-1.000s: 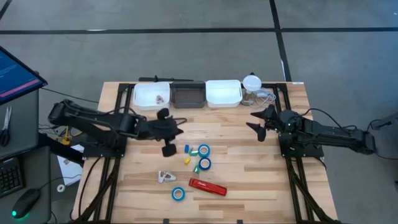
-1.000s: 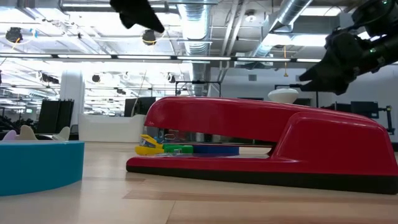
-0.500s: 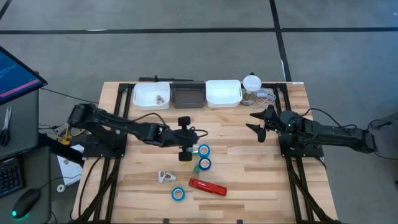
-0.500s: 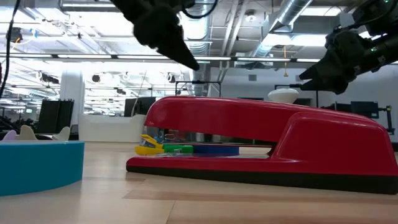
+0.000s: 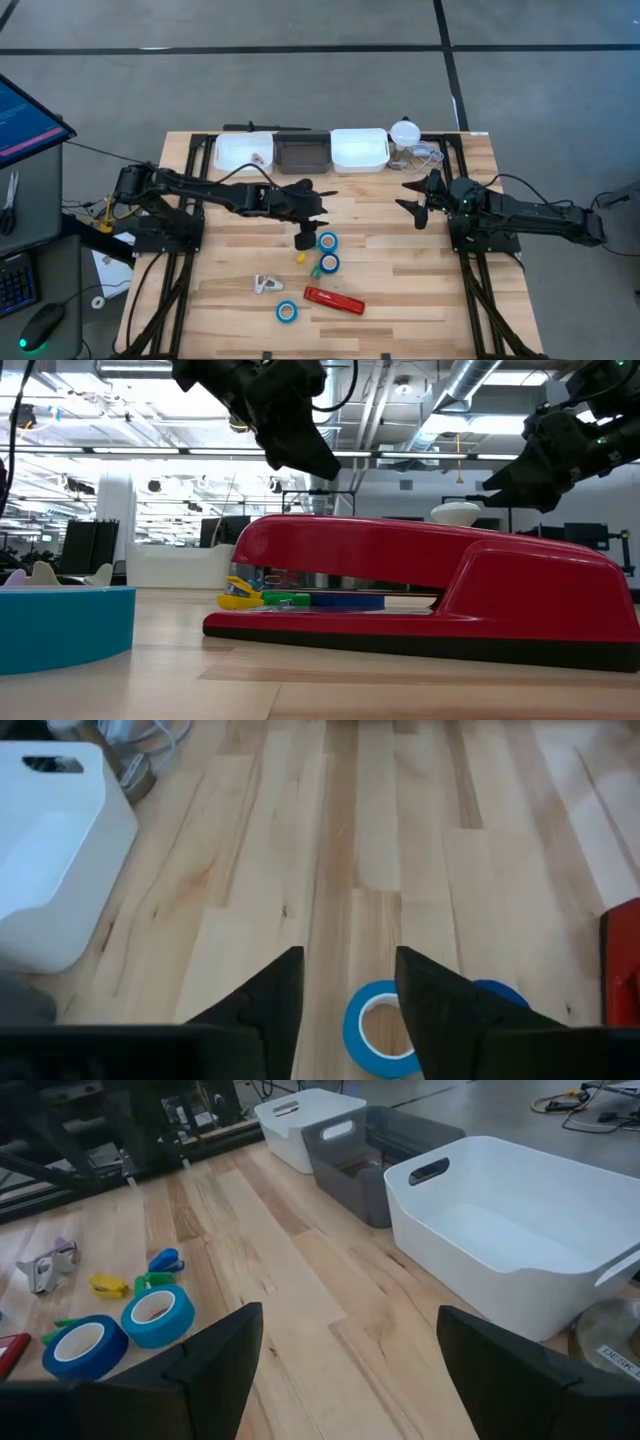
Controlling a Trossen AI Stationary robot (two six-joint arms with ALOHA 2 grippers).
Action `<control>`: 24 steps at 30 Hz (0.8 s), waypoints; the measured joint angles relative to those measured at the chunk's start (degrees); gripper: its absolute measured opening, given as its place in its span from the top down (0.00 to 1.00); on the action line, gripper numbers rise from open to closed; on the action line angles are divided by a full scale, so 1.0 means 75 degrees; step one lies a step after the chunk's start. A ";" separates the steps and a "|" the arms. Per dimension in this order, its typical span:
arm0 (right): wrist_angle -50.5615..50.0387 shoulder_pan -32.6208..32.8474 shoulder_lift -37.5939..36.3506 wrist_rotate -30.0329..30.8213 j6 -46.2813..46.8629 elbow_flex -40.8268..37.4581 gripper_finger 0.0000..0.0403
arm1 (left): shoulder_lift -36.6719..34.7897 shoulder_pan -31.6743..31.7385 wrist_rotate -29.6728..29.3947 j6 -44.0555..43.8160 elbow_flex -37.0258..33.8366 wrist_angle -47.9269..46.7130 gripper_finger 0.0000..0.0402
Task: Pick and place Stapler, Stapler remover, tape
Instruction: Put the top light blue tape into the right white bin
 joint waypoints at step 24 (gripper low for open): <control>-0.0256 0.0000 0.0000 -0.0002 0.0000 0.0000 0.28 | 0.1558 -0.0133 0.0286 -0.0156 0.0000 0.0640 0.64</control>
